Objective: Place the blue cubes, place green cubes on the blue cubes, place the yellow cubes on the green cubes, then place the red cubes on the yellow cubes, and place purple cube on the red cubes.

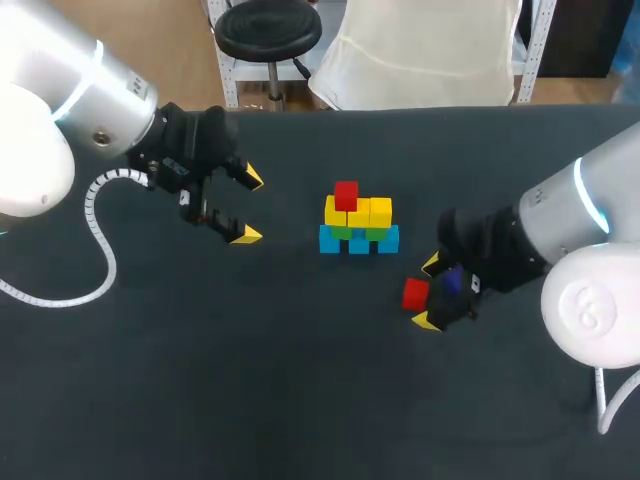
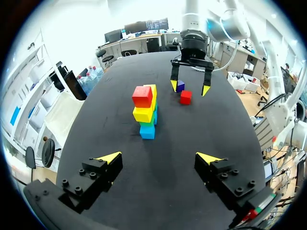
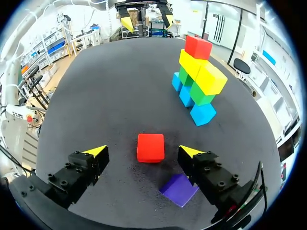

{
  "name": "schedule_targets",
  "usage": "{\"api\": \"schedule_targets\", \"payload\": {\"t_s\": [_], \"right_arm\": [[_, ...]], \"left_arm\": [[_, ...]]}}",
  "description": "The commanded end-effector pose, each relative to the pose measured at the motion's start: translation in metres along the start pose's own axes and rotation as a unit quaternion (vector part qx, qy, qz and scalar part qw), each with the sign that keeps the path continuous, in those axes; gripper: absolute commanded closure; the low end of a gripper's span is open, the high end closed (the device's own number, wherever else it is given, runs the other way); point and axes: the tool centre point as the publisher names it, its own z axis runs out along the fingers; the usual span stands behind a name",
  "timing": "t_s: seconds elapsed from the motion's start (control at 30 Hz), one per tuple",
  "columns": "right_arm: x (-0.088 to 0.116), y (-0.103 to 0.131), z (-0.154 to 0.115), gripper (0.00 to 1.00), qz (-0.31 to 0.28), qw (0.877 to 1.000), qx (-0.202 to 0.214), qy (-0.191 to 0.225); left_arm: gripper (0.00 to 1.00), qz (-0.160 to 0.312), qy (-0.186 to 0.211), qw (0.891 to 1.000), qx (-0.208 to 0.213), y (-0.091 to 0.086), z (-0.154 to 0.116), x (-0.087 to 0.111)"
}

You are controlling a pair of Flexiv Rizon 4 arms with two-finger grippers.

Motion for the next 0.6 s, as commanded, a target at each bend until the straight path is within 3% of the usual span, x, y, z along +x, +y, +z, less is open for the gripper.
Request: {"api": "schedule_targets", "payload": {"t_s": [0.03,0.33,0.43,0.47,0.5,0.53,0.6], "right_arm": [[-0.0005,-0.0035,0.0034,0.45,-0.001,1.000,-0.008,-0.002],[0.0006,-0.0026,0.0068,0.60,0.000,1.000,-0.015,-0.002],[0.0008,-0.0022,0.0068,0.73,0.001,1.000,-0.016,-0.003],[0.0010,-0.0021,0.0067,0.86,0.001,1.000,-0.016,-0.003],[0.0012,-0.0021,0.0065,0.90,0.001,1.000,-0.016,-0.003],[0.0014,-0.0021,0.0062,1.00,0.002,1.000,-0.015,-0.004],[0.0009,-0.0022,0.0050,1.00,0.001,1.000,-0.015,-0.004]], "left_arm": [[0.00,0.001,-0.001,1.000,0.000,0.0004,0.0000,0.0010],[0.00,0.001,-0.001,1.000,0.000,0.0004,0.0000,0.0010],[0.00,0.001,-0.001,1.000,0.000,0.0004,0.0000,0.0010],[0.00,0.001,-0.001,1.000,0.000,0.0004,0.0000,0.0010],[0.00,0.001,-0.001,1.000,0.000,0.0004,0.0000,0.0010],[0.00,0.001,-0.001,1.000,0.000,0.0004,0.0000,0.0010],[0.00,0.001,-0.001,1.000,0.000,0.0004,0.0000,0.0010]]}}
